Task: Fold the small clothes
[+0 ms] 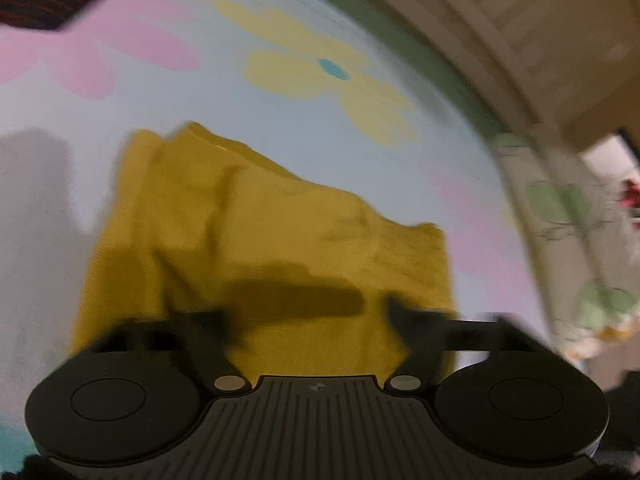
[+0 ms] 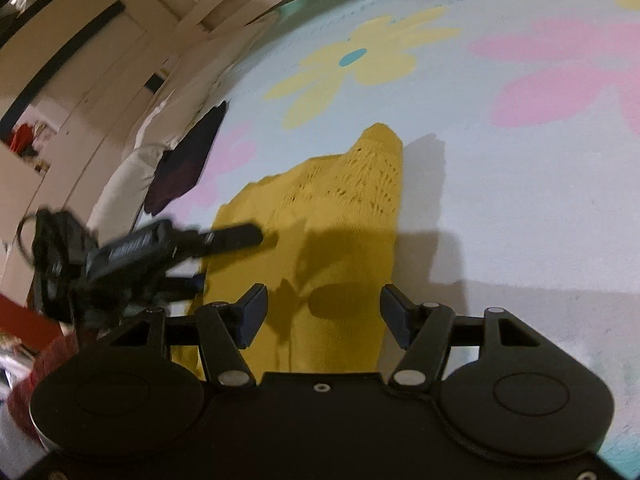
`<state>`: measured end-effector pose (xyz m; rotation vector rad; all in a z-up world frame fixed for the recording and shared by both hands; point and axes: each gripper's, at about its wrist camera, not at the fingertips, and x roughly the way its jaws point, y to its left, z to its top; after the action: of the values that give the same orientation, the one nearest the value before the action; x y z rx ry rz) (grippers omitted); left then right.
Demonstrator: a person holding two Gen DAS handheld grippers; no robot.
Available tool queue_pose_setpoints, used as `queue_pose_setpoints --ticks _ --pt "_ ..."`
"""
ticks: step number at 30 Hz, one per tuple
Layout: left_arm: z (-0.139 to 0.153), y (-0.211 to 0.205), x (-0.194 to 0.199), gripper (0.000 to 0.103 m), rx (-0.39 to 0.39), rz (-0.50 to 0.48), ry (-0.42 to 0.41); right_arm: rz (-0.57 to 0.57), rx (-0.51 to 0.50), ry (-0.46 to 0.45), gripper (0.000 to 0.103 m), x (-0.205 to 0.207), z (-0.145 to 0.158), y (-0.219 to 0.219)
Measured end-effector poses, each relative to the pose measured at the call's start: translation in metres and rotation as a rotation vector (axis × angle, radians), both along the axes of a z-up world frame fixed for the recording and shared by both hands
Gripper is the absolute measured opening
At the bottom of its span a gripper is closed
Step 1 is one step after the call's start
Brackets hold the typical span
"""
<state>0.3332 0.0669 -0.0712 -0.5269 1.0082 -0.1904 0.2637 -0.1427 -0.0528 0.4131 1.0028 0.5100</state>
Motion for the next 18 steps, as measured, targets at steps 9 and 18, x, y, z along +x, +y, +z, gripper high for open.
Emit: queue_pose_setpoints --ticks 9,18 --pt "0.055 0.006 -0.015 0.006 0.148 -0.092 -0.175 0.087 -0.067 -0.051 0.067 -0.007 0.008 0.012" --pt "0.025 0.062 -0.008 0.044 0.068 -0.002 -0.025 0.073 -0.079 -0.055 0.067 -0.007 0.008 0.016"
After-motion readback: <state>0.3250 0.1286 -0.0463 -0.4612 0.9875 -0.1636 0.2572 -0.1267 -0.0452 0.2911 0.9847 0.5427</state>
